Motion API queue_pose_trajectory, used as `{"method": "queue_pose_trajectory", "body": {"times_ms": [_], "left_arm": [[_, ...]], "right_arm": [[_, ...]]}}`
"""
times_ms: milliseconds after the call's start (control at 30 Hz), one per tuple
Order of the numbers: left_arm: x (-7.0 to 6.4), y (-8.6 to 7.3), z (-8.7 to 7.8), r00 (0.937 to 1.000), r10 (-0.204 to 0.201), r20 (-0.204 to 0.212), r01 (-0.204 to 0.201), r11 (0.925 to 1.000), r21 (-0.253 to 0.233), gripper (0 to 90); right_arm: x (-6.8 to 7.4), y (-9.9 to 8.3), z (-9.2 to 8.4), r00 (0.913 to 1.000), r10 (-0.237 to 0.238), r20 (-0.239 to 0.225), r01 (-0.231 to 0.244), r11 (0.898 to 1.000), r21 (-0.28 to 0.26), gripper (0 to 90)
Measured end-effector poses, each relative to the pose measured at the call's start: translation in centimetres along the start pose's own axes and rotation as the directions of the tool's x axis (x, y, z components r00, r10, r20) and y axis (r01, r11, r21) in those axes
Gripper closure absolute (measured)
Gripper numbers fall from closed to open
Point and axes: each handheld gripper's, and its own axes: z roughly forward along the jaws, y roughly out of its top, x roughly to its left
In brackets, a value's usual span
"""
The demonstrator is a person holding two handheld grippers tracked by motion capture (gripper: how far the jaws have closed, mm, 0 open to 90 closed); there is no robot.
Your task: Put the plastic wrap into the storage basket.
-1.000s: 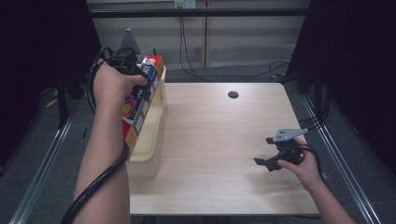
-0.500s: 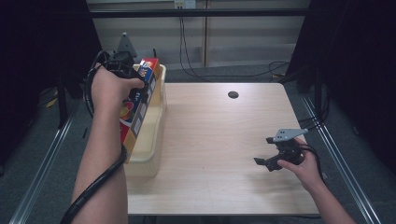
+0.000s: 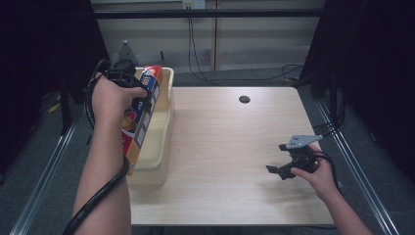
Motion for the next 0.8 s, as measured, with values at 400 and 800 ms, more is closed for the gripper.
{"method": "queue_pose_trajectory", "body": {"times_ms": [400,800], "left_arm": [[0.5,-0.3,2.0,0.9998,-0.021,-0.002,0.021,0.9993,0.030,40.5],[1.0,-0.6,3.3,0.9997,-0.025,0.002,0.025,0.9985,0.048,40.5]], "right_arm": [[0.0,0.0,0.0,1.0000,-0.001,-0.001,0.001,1.000,-0.002,1.4],[0.1,0.0,0.1,1.0000,-0.002,-0.007,0.002,1.000,0.002,1.4]]}}
